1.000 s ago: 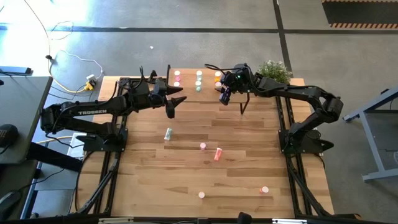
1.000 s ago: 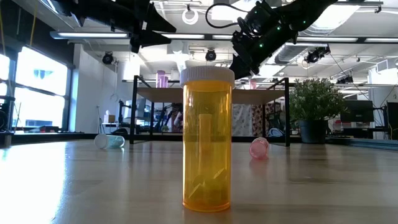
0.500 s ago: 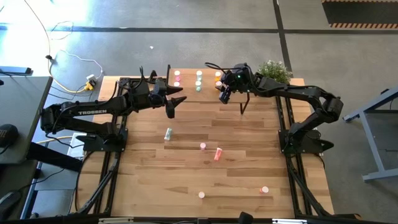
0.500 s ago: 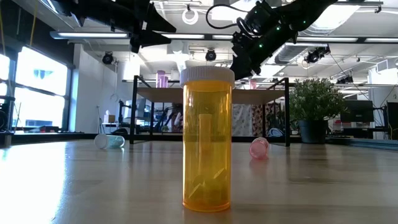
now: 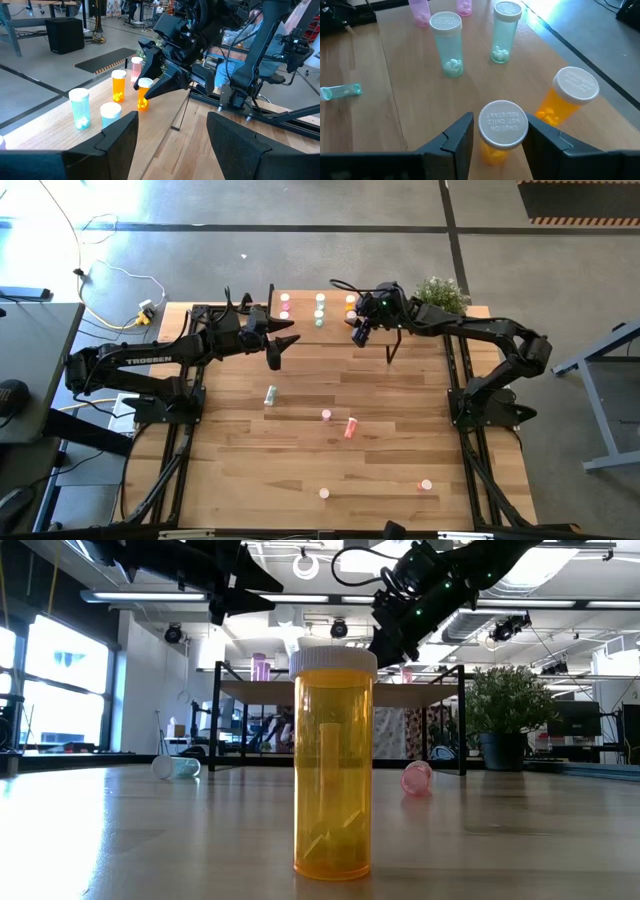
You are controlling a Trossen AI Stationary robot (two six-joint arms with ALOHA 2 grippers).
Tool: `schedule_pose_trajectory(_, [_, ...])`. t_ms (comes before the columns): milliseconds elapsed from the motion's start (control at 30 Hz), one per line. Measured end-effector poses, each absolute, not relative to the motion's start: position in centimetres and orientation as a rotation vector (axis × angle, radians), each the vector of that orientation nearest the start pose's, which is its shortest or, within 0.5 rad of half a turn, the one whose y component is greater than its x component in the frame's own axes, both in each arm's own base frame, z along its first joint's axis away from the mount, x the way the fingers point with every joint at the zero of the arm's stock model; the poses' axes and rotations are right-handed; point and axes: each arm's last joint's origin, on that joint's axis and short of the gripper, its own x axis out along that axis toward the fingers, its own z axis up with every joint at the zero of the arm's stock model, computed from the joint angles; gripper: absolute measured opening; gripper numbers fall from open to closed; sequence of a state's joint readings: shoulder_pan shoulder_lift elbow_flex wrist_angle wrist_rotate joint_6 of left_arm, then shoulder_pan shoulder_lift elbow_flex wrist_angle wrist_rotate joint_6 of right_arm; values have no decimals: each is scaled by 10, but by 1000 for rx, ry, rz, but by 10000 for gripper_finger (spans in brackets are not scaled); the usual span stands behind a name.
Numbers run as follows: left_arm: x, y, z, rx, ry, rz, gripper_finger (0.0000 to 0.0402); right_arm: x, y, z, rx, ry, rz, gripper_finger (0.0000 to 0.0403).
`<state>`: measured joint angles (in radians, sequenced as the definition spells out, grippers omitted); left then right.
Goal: Pick and place medicine bottles onto shelf by color
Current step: Put the left yellow pill bottle on the shelf aligned with the yellow pill bottle, then put the left orange pill bottle on the shelf aligned with the orange pill bottle
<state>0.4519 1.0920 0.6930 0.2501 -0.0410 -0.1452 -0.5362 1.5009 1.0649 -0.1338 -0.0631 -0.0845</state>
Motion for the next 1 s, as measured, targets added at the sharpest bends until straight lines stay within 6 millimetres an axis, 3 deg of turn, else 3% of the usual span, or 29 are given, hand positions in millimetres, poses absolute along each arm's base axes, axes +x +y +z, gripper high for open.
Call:
schedule_pose_trajectory(733, [218, 107, 284, -164, 114, 501, 225, 287, -169, 273, 92, 488, -452, 147])
schedule_pose_trajectory(1000, [218, 107, 283, -166, 116, 499, 225, 276, -161, 302, 83, 371, -461, 147])
